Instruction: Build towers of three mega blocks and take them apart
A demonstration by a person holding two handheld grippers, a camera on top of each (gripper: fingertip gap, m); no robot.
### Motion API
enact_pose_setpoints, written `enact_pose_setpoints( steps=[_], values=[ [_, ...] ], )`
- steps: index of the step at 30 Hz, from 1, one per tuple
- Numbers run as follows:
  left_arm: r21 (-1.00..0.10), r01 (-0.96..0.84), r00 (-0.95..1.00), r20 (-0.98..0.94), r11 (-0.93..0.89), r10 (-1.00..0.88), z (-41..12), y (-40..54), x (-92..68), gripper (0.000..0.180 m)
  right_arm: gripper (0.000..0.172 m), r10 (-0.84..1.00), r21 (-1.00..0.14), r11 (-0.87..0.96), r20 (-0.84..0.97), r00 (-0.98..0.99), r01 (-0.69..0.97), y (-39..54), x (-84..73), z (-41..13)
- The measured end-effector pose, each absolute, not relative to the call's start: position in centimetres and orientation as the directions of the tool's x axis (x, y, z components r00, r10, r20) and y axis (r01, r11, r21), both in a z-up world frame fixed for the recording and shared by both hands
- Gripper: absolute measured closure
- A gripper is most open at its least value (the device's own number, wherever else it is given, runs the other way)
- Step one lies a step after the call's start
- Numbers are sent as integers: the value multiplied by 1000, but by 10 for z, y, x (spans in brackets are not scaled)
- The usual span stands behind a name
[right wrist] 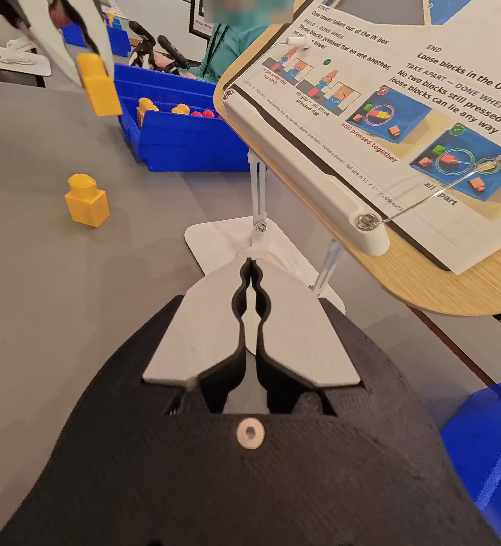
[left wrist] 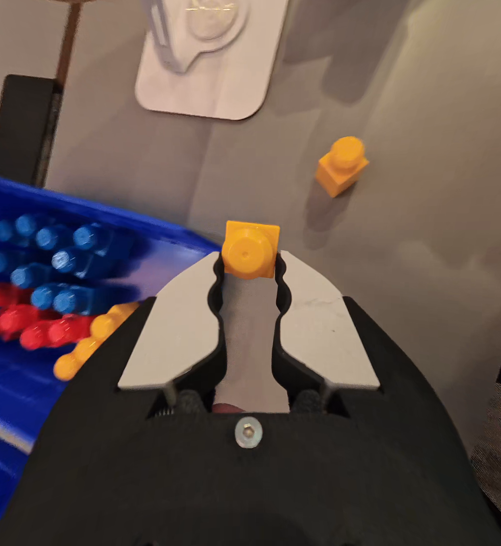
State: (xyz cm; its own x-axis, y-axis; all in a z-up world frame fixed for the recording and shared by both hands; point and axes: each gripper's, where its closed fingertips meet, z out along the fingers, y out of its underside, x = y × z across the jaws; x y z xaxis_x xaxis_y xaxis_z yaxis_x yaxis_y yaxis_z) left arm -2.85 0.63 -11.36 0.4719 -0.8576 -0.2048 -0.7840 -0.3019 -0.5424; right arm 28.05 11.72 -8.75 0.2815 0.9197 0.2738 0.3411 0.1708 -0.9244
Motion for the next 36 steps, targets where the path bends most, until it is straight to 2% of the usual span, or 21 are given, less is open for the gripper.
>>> enact_pose_setpoints(
  steps=[6, 15, 16, 19, 20, 23, 26, 29, 34, 36],
  values=[
    [-520, -811, 378, -112, -270, -919, -165, -17, 29, 148, 172, 919, -924, 166, 272, 286, 343, 119, 282, -89],
    [-514, -815, 338, -50, -266, -940, -189, -19, 56, 148, 172, 921, -923, 168, 272, 279, 346, 118, 282, -89],
    [-521, -808, 339, -29, -275, -940, -190, -20, 57, 145, 172, 921, -923, 169, 272, 278, 346, 117, 282, -89],
    [-524, -802, 353, -26, -288, -935, -192, -19, 53, 114, 172, 921, -923, 170, 273, 277, 345, 117, 282, -89],
    [-537, -799, 341, -33, -271, -939, -188, -20, 52, 111, 172, 921, -923, 170, 273, 277, 344, 117, 282, -88],
    [-554, -798, 342, -95, -236, -935, -166, -16, 35, 114, 172, 921, -924, 170, 273, 279, 342, 117, 282, -88],
    [-556, -798, 413, -222, -233, -883, -133, 11, -8, 131, 172, 922, -926, 166, 267, 279, 338, 118, 283, -88],
    [-479, -844, 439, -354, -243, -826, -114, 45, -63, 140, 172, 923, -926, 165, 266, 278, 340, 118, 282, -89],
    [-330, -901, 399, -381, -281, -834, -129, 88, -121, 144, 172, 922, -926, 159, 264, 282, 343, 120, 283, -90],
    [-202, -932, 359, -394, -301, -846, -146, 97, -143, 146, 172, 922, -926, 155, 261, 286, 345, 122, 284, -91]
  ],
)
